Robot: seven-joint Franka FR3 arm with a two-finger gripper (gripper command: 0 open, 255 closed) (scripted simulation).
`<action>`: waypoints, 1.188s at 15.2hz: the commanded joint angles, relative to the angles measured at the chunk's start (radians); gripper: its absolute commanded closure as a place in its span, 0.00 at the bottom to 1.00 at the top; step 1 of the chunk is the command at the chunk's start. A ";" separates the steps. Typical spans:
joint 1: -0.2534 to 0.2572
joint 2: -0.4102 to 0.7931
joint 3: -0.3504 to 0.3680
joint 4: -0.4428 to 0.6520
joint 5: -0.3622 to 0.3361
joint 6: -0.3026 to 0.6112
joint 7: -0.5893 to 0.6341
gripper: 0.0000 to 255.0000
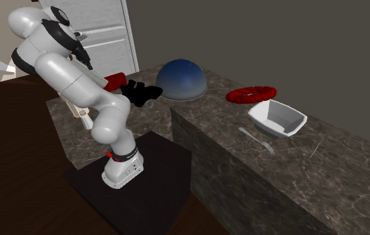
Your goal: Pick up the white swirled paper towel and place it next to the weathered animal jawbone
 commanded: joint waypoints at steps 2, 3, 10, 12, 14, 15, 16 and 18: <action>0.014 -0.002 0.000 -0.046 0.004 0.042 0.003 1.00; 0.017 -0.003 0.001 -0.059 0.007 0.055 0.004 1.00; 0.029 -0.022 0.014 -0.141 0.027 0.139 0.005 1.00; 0.031 -0.029 0.019 -0.161 0.034 0.162 0.005 1.00; 0.031 -0.037 0.025 -0.180 0.041 0.185 0.004 1.00; 0.030 -0.041 0.028 -0.189 0.045 0.196 0.004 1.00; 0.030 -0.045 0.031 -0.198 0.049 0.207 0.003 1.00; 0.028 -0.054 0.039 -0.215 0.057 0.229 0.002 1.00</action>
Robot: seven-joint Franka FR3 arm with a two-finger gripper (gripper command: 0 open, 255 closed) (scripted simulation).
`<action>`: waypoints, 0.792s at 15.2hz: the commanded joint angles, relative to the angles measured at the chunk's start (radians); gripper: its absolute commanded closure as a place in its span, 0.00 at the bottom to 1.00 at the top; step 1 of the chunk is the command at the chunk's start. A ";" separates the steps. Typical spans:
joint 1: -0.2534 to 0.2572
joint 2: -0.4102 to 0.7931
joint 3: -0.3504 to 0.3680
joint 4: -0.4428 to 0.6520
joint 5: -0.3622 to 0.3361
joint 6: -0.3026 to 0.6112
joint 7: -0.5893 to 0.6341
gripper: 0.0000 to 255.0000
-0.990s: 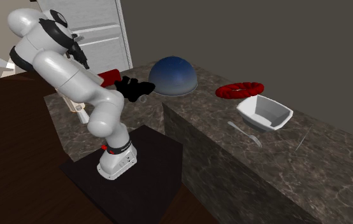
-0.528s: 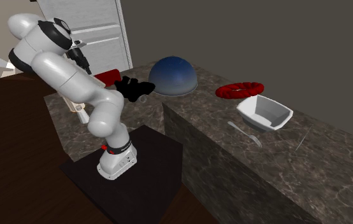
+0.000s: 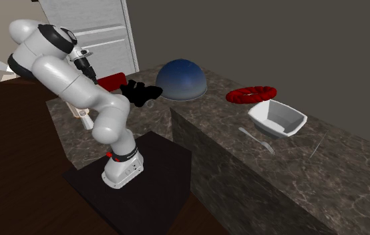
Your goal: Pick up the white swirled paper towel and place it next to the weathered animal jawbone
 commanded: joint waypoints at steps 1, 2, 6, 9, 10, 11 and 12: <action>-0.003 -0.009 0.007 -0.017 0.008 0.022 -0.003 1.00; -0.004 -0.014 0.011 -0.025 0.012 0.033 -0.003 1.00; -0.011 -0.035 0.028 -0.053 0.031 0.074 -0.008 1.00; -0.015 -0.055 0.039 -0.072 0.049 0.104 -0.013 1.00; -0.020 -0.058 0.048 -0.078 0.051 0.115 -0.012 1.00; -0.027 -0.058 0.060 -0.085 0.051 0.126 -0.009 1.00; -0.031 -0.063 0.067 -0.090 0.055 0.136 -0.009 1.00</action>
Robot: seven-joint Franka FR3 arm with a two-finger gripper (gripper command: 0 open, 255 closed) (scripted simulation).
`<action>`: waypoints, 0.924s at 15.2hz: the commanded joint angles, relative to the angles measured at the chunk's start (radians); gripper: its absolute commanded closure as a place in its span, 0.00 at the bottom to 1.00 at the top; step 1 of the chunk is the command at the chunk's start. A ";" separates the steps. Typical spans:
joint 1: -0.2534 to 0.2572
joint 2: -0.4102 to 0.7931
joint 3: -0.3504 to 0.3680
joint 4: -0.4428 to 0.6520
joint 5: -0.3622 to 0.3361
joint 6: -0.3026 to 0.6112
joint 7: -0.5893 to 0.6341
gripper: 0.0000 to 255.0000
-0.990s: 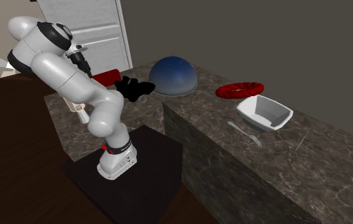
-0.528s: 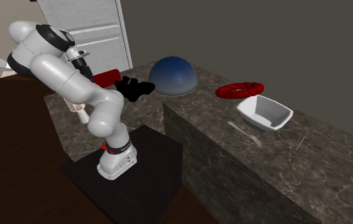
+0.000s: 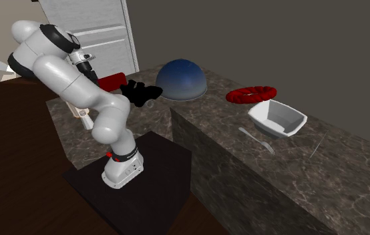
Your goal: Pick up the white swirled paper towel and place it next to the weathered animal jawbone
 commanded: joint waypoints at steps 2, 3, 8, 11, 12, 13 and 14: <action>-0.036 -0.066 0.064 -0.036 0.023 0.063 0.014 1.00; -0.047 -0.054 0.080 -0.037 0.012 0.067 0.023 1.00; -0.080 -0.018 0.129 -0.039 -0.023 0.078 0.051 1.00; -0.085 0.001 0.126 -0.019 -0.041 0.050 0.055 0.00; -0.099 -0.013 0.133 -0.004 -0.033 0.046 0.049 0.00; -0.101 -0.014 0.134 0.005 -0.033 0.037 0.050 0.00; -0.115 -0.027 0.141 0.025 -0.026 0.029 0.046 0.00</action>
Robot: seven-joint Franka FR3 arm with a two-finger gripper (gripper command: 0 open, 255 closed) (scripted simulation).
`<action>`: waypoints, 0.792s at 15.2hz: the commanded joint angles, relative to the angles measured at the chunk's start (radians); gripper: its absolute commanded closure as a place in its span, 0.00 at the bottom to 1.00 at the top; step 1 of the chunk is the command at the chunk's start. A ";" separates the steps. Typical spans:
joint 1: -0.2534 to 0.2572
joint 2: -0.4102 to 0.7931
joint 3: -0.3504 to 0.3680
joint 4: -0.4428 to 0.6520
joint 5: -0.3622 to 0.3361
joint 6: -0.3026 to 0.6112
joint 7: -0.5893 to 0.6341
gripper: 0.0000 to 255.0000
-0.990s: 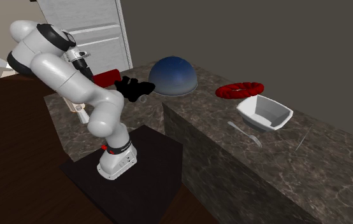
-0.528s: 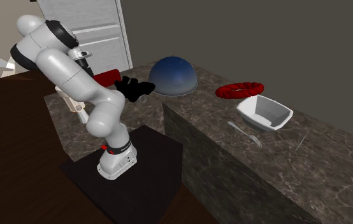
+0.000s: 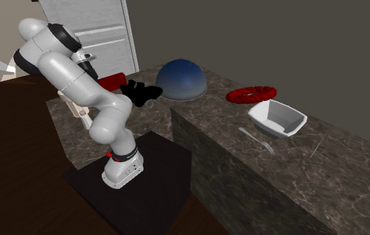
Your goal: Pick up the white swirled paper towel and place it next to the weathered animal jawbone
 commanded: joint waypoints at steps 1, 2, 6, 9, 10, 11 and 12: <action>0.030 -0.035 0.017 -0.098 0.024 0.174 0.015 0.00; 0.014 -0.042 0.022 -0.053 0.023 0.139 0.016 0.00; -0.039 -0.064 0.041 0.081 0.024 0.040 0.020 0.00; -0.040 -0.063 0.043 0.081 0.023 0.040 0.021 0.00; -0.040 -0.064 0.043 0.081 0.023 0.040 0.021 0.00; -0.040 -0.064 0.042 0.081 0.023 0.040 0.020 0.00; -0.039 -0.064 0.042 0.081 0.024 0.040 0.020 0.00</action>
